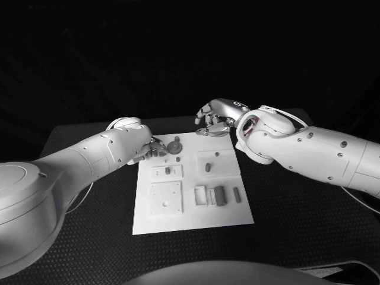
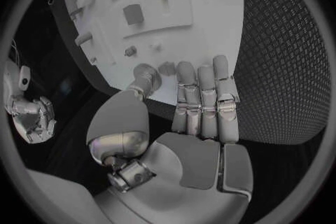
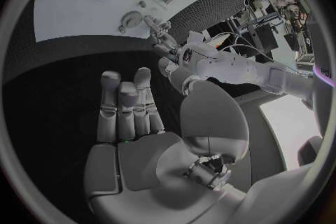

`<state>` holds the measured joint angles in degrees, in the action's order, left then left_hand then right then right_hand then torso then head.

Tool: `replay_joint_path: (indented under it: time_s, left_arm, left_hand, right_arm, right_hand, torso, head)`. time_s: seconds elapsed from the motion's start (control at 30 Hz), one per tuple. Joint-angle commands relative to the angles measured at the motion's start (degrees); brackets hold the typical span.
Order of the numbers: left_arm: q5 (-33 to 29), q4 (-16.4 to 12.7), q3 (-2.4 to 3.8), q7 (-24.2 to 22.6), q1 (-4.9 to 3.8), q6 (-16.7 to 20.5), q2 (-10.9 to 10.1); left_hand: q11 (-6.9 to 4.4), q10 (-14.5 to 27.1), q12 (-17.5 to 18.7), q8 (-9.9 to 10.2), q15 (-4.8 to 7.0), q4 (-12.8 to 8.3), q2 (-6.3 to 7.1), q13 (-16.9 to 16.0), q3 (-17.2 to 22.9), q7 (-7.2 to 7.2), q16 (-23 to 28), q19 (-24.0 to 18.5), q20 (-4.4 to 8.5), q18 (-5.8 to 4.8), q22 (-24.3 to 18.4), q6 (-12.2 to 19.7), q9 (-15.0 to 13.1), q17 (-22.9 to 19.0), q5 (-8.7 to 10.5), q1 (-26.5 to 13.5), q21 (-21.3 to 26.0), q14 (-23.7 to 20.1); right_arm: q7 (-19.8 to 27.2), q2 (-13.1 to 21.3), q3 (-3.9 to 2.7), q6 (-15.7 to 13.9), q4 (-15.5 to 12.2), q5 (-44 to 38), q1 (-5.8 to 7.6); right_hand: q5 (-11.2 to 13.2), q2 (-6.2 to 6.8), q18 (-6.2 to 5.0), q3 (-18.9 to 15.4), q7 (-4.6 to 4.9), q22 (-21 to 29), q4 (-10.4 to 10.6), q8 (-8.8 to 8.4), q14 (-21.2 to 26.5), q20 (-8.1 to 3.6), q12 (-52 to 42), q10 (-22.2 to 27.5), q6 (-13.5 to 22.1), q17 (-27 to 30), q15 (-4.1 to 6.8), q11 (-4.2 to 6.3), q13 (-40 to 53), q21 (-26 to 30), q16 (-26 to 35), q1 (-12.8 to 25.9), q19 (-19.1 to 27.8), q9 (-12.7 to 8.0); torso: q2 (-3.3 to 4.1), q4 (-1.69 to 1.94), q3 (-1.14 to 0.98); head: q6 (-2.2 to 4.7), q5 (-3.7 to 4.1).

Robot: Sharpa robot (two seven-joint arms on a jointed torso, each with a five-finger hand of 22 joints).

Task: Assemble the parts on the task board

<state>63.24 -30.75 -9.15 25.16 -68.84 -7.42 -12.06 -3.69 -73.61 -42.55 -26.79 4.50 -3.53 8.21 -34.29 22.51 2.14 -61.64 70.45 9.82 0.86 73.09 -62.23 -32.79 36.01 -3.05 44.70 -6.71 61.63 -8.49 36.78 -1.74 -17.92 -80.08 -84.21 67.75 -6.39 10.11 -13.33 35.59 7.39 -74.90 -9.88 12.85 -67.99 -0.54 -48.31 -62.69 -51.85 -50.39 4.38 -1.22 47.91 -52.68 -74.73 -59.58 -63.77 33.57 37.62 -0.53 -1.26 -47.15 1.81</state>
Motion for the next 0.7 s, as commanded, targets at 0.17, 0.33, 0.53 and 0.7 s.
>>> replay_joint_path:
  time_s: [0.17,0.33,0.53,0.7]
  left_arm:
    - [0.3,0.5,0.01,0.0,0.25,0.2,0.5]
    - [0.3,1.2,0.01,0.0,0.41,0.5,0.8]
    - [0.3,1.9,0.02,0.0,0.66,0.6,0.8]
    - [0.4,2.5,0.02,-0.1,0.68,0.5,0.7]
  left_hand:
    - [-0.31,0.0,-0.3,-0.2,0.11,0.0,-0.09,-0.1,-0.6,-0.03,-0.2,0.3,0.16,0.45,0.1,-0.3,-0.1,-0.1,0.27,-0.1,-0.2,0.2]
    - [-0.30,0.0,-0.3,-0.2,0.12,0.1,0.01,-0.1,-0.6,-0.02,-0.2,0.3,0.17,0.44,0.2,-0.2,-0.1,-0.1,0.27,-0.1,-0.2,0.1]
    - [-0.30,0.0,-0.3,-0.2,0.13,0.2,-0.02,-0.1,-0.6,-0.02,-0.2,0.3,0.19,0.44,0.2,-0.2,-0.1,-0.2,0.27,-0.2,-0.2,0.1]
    - [-0.30,0.0,-0.3,-0.2,0.14,0.2,-0.09,-0.1,-0.6,-0.02,-0.2,0.3,0.20,0.44,0.2,-0.2,-0.1,-0.2,0.27,-0.2,-0.2,0.1]
  right_arm:
    - [0.1,0.0,-0.04,0.6,-0.4,-0.3,0.18]
    - [0.0,0.1,-0.04,0.6,-0.6,-0.3,0.29]
    - [0.0,0.1,-0.04,0.6,-0.8,-0.3,0.40]
    - [0.0,0.2,-0.04,0.6,-1.0,-0.3,0.45]
  right_hand:
    - [-0.1,-0.15,-1.67,0.0,0.44,-0.3,0.4,-0.33,0.0,-0.36,0.2,0.3,-0.1,0.1,0.51,-0.11,0.1,0.2,0.2,0.4,0.1,-0.1]
    - [-0.1,-0.15,-1.67,0.0,0.44,-0.3,0.5,-0.32,0.0,-0.36,0.2,0.3,-0.1,0.1,0.51,-0.11,0.1,0.2,0.2,0.4,0.1,-0.1]
    - [-0.1,-0.14,-1.67,0.0,0.44,-0.3,0.5,-0.32,0.0,-0.36,0.2,0.3,-0.1,0.1,0.51,-0.11,0.1,0.2,0.2,0.4,0.1,-0.1]
    - [-0.1,-0.15,-1.67,0.0,0.43,-0.3,0.5,-0.32,0.0,-0.37,0.2,0.3,-0.1,0.1,0.52,-0.11,0.1,0.2,0.2,0.4,0.1,-0.1]
  torso:
    - [0.09,-0.02,-0.02]
    - [0.15,-0.07,-0.01]
    - [0.33,-0.23,-0.02]
    - [0.25,-0.13,-0.06]
  head:
    - [-0.04,0.60]
    - [-0.10,0.77]
    - [-0.06,0.83]
    - [-0.15,1.01]
